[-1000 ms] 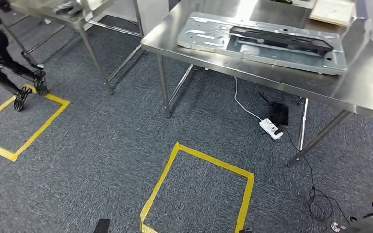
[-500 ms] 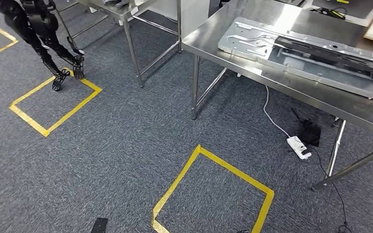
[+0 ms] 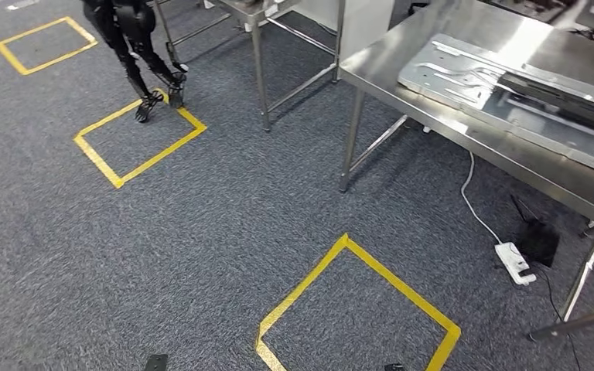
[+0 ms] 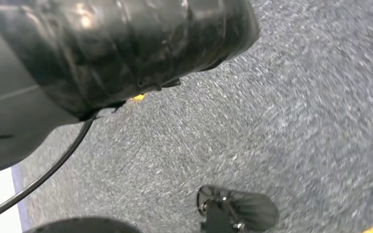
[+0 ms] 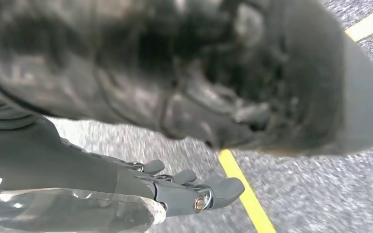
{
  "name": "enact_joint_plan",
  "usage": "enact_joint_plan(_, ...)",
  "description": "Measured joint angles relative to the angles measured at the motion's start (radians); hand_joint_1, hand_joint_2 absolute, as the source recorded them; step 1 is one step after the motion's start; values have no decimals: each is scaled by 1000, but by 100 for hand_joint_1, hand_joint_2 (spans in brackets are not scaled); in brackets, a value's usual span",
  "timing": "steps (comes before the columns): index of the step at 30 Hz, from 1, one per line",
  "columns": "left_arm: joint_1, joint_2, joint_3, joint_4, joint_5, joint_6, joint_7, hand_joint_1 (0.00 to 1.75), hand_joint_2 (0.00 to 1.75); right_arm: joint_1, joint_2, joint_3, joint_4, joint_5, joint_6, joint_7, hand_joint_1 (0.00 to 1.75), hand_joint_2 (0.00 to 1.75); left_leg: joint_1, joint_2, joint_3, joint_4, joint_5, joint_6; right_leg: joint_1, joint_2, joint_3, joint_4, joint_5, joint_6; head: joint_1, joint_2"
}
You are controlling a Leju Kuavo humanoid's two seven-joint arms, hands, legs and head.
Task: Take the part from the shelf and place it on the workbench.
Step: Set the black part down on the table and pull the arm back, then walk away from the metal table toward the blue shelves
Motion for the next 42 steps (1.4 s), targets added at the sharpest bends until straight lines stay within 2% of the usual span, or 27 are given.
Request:
enact_joint_plan(1, 2, 0, 2, 0, 7, 4, -1, 0, 0, -4, -3, 0, 0, 7, 5, 6, 0, 0, -5, 2, 3, -10, -4, 5, 3, -11, 3, -1, -3, 6, 1, 0)
enact_joint_plan(3, 10, 0, 5, 0, 17, 10, 3, 0, 0, -15, -3, 0, 0, 22, 6, 29, 0, 0, -5, -21, 5, -16, -2, 18, 1, -25, 10, -2, -8, 17, 2, 0)
enact_joint_plan(5, 17, 0, 8, 0, 25, 14, 14, 0, 0, -23, 2, 0, 0, 37, -5, 62, 0, 0, -1, -42, 11, -24, 3, 30, -3, 10, -1, 33, -37, 26, 3, 0)
enact_joint_plan(7, 19, 0, 11, 0, 30, 14, 11, 0, 0, -22, 10, 0, 0, 46, -13, 86, 0, 0, -1, -64, 14, -28, 5, 41, -5, 62, -54, 148, -95, 27, 7, 0)
enact_joint_plan(9, 21, 0, 15, 0, 33, 10, -4, 0, 0, -15, 17, 1, 0, 51, -15, 92, 0, 0, -2, -92, 14, -27, 4, 47, -5, 80, -117, 265, -134, 26, 8, 0)
enact_joint_plan(10, 23, 0, 17, 0, 34, 7, -10, 0, 0, -11, 19, 1, 0, 51, -16, 92, 0, 0, -3, -107, 15, -26, 4, 47, -6, 82, -130, 282, -126, 25, 8, 0)
enact_joint_plan(11, 25, 0, 19, 0, 34, 4, -13, 0, 0, -9, 21, 1, 0, 52, -15, 89, 0, 0, -3, -123, 16, -25, 4, 47, -6, 85, -126, 260, -100, 24, 8, 0)
enact_joint_plan(12, 27, 1, 21, 0, 35, 0, -15, 0, 0, -8, 21, 1, 0, 52, -13, 85, 0, 0, -2, -138, 17, -24, 3, 45, -7, 92, -105, 205, -60, 22, 8, 0)
enact_joint_plan(14, 28, 1, 24, 0, 35, -6, -15, 0, 0, -7, 14, 1, 0, 51, 0, 75, 0, 0, -2, -165, 14, -15, -1, 39, -11, 137, -57, 82, -4, 17, 7, 0)
enact_joint_plan(16, 28, 1, 28, 0, 34, -9, -14, 0, 0, -7, 5, 1, 0, 50, 11, 64, 0, 0, -1, -186, 5, -8, -1, 27, -11, 169, -37, 30, 4, 12, 7, 0)
enact_joint_plan(18, 33, 3, 29, 0, 26, -16, -5, 0, 0, -8, 1, 2, 0, 46, 10, 51, 0, 0, 1, -201, -2, -10, 2, 14, -10, 154, -33, 23, 5, 3, 7, 0)
enact_joint_plan(20, 38, 6, 29, 0, 15, -26, 13, 0, 0, -8, -3, 2, 0, 43, 3, 38, 0, 0, -1, -166, -16, 15, -15, 3, -13, 131, -26, 15, 10, -11, 3, 0)
enact_joint_plan(22, 36, 7, 29, 0, 7, -34, 26, 0, 0, -5, -8, 2, 0, 42, -3, 30, 0, 0, -1, -107, -62, 110, -69, -6, -12, 104, -23, 10, 12, -20, -4, 0)
enact_joint_plan(24, 34, 7, 29, 0, 4, -39, 31, 0, 0, -2, -10, 2, 1, 42, -7, 29, 0, 0, 2, -84, -122, 234, -119, -12, -8, 73, -22, 10, 9, -23, -6, 0)
enact_joint_plan(25, 34, 7, 29, 0, 3, -39, 31, 0, 0, -2, -10, 2, 1, 42, -7, 28, 0, 0, 3, -80, -135, 263, -123, -13, -7, 58, -21, 10, 8, -24, -6, 0)
enact_joint_plan(26, 35, 7, 29, 0, 2, -40, 32, 0, 0, -2, -10, 2, 2, 42, -8, 28, 0, 0, 4, -77, -131, 257, -108, -13, -6, 45, -20, 10, 6, -23, -6, 0)
enact_joint_plan(27, 36, 7, 29, 0, -2, -39, 33, 0, 0, -3, -10, 2, 2, 44, -7, 28, 0, 0, 4, -71, -106, 212, -79, -12, -6, 33, -17, 10, 3, -21, -6, 0)
enact_joint_plan(29, 35, 7, 29, 0, -21, -36, 34, 0, 0, -3, -11, 3, 2, 56, -5, 28, 0, 0, -3, -33, -31, 74, -23, -3, -3, 11, -9, 11, -3, -14, -7, 0)
enact_joint_plan(31, 29, 7, 27, 0, -40, -32, 33, 0, 0, -3, -12, 7, 2, 71, -2, 30, 0, 0, -12, -5, 9, -3, -6, 9, 1, -9, -3, 10, -10, -3, -5, 0)
enact_joint_plan(33, 28, 7, 26, 0, -48, -29, 32, 0, 0, -6, -13, 11, 1, 78, -1, 34, 0, 0, -13, -20, 10, -11, -8, 18, 4, -27, 5, 7, -14, 6, -3, 0)
enact_joint_plan(34, 30, 7, 26, 0, -49, -26, 31, 0, 0, -8, -14, 14, 1, 81, -1, 37, 0, 0, -11, -29, 13, -16, -6, 23, 3, -22, 8, 9, -18, 11, -2, 0)
enact_joint_plan(36, 30, 7, 25, 1, -51, -21, 23, 0, 0, -10, -16, 25, 1, 90, -3, 49, 0, 0, -6, -48, 20, -26, -2, 34, -1, 20, -8, 54, -49, 20, 1, 0)
enact_joint_plan(37, 28, 6, 25, 1, -53, -20, 18, 0, 0, -8, -17, 29, 1, 95, -5, 57, 0, 0, -5, -57, 22, -28, -1, 38, -3, 48, -33, 106, -77, 22, 3, 0)
enact_joint_plan(39, 21, 5, 24, 1, -61, -21, 9, 0, 0, -3, -17, 35, 1, 109, -10, 72, 0, 0, -6, -81, 22, -28, -1, 45, -3, 75, -101, 233, -129, 23, 5, 0)
enact_joint_plan(40, 19, 4, 23, 1, -68, -23, 6, 0, 0, 0, -17, 40, 1, 121, -13, 76, 0, 0, -7, -95, 23, -27, -1, 46, -3, 80, -126, 273, -133, 23, 5, 0)
enact_joint_plan(41, 18, 4, 20, 1, -76, -25, 4, 0, 0, 1, -17, 46, 2, 139, -16, 80, 0, 0, -7, -109, 24, -26, -2, 47, -3, 82, -137, 282, -121, 23, 5, 0)
enact_joint_plan(42, 16, 4, 17, 1, -85, -27, 4, 0, 0, 2, -17, 57, 2, 161, -17, 86, 0, 0, -7, -125, 25, -24, -3, 46, -4, 86, -131, 252, -89, 22, 5, 0)
